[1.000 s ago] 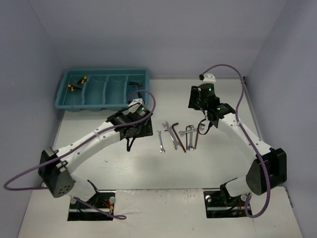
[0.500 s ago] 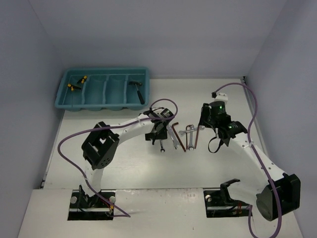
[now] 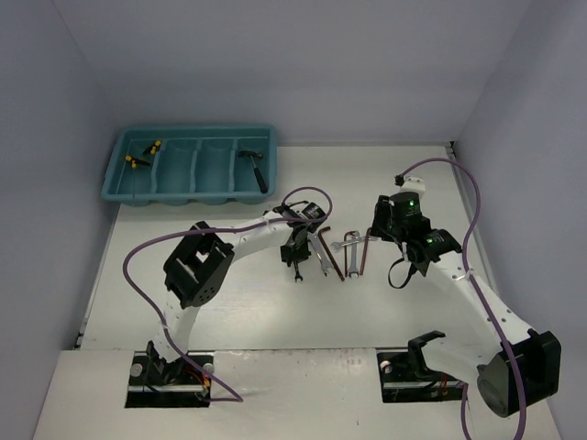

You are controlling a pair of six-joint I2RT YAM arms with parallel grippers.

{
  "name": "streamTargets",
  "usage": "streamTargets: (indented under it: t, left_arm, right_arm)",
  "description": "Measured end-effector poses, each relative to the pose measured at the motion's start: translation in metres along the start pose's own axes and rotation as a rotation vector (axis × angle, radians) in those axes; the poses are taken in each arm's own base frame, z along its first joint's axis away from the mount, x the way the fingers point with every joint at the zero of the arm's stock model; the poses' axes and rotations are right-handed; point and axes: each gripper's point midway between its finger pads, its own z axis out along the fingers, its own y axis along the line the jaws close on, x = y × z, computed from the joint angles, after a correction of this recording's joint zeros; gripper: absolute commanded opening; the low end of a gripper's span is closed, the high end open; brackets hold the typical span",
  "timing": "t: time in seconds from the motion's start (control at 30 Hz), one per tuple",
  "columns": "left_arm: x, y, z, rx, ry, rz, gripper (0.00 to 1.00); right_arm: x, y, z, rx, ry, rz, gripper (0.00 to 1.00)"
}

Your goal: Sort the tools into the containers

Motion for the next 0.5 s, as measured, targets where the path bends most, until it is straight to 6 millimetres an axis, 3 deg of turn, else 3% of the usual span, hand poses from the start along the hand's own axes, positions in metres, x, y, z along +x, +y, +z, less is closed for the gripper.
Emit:
streamTargets:
  t: [0.1,0.3,0.5]
  left_arm:
    - [-0.001,0.000,0.001,0.011,0.005,-0.015,0.00]
    - [-0.006,0.015,0.001,0.030,0.011,-0.054,0.00]
    - [-0.005,0.084,-0.011,-0.058,0.009,-0.045,0.00]
  right_arm:
    - [0.000,0.000,0.000,-0.001,0.001,0.002,0.45]
    - [0.001,0.002,0.000,-0.009,0.005,0.002,0.44]
    - [0.002,0.004,-0.001,-0.022,0.013,0.001,0.45]
